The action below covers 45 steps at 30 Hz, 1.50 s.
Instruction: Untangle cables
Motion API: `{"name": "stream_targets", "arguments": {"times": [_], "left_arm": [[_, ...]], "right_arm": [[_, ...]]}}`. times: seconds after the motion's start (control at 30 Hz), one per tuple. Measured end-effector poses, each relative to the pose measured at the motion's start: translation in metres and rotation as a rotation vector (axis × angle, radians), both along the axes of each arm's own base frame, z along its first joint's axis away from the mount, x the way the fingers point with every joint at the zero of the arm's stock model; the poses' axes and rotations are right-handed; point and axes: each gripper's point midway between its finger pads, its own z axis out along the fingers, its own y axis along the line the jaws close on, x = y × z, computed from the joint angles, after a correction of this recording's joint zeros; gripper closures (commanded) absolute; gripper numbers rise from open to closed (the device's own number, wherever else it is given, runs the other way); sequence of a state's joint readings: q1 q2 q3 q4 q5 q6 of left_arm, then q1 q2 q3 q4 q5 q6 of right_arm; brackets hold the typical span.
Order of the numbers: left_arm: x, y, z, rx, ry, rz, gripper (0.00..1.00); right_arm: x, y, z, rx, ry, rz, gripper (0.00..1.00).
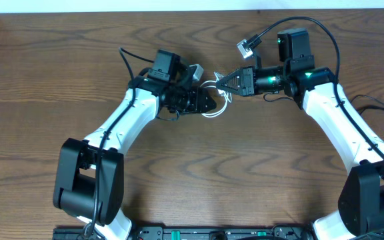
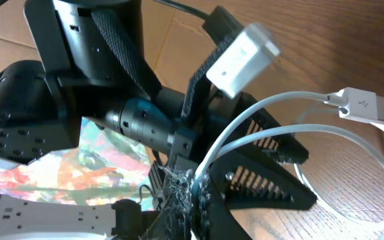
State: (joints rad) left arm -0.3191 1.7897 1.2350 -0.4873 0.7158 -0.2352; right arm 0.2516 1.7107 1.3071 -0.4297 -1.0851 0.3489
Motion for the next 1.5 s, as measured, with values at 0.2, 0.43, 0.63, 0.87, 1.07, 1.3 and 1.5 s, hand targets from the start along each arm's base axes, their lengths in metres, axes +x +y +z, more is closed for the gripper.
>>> {"name": "stream_targets", "arguments": {"times": [0.2, 0.43, 0.63, 0.87, 1.07, 1.3, 1.5], "left_arm": [[0.006, 0.019, 0.007, -0.002, 0.003, 0.046, 0.39], [-0.003, 0.035, 0.01, -0.038, 0.08, 0.069, 0.3], [-0.006, 0.027, 0.023, -0.133, 0.083, 0.026, 0.3], [-0.005, 0.023, 0.027, -0.155, 0.054, 0.001, 0.3], [-0.005, 0.021, 0.019, -0.137, 0.066, -0.002, 0.3], [0.005, 0.022, 0.016, -0.128, 0.043, 0.021, 0.3], [0.008, 0.013, 0.018, -0.135, 0.028, 0.026, 0.38]], "right_arm": [[0.001, 0.0, -0.001, -0.003, -0.001, -0.003, 0.99], [0.002, -0.001, -0.002, -0.01, -0.002, -0.01, 0.99], [0.003, -0.001, -0.003, -0.017, -0.004, -0.015, 0.99], [0.001, 0.002, 0.002, 0.005, -0.011, 0.003, 0.99], [-0.001, 0.008, 0.008, 0.033, -0.022, 0.024, 0.99], [-0.004, 0.009, 0.011, 0.048, -0.01, 0.035, 0.99], [-0.004, 0.01, 0.016, 0.072, -0.024, 0.05, 0.99]]}}
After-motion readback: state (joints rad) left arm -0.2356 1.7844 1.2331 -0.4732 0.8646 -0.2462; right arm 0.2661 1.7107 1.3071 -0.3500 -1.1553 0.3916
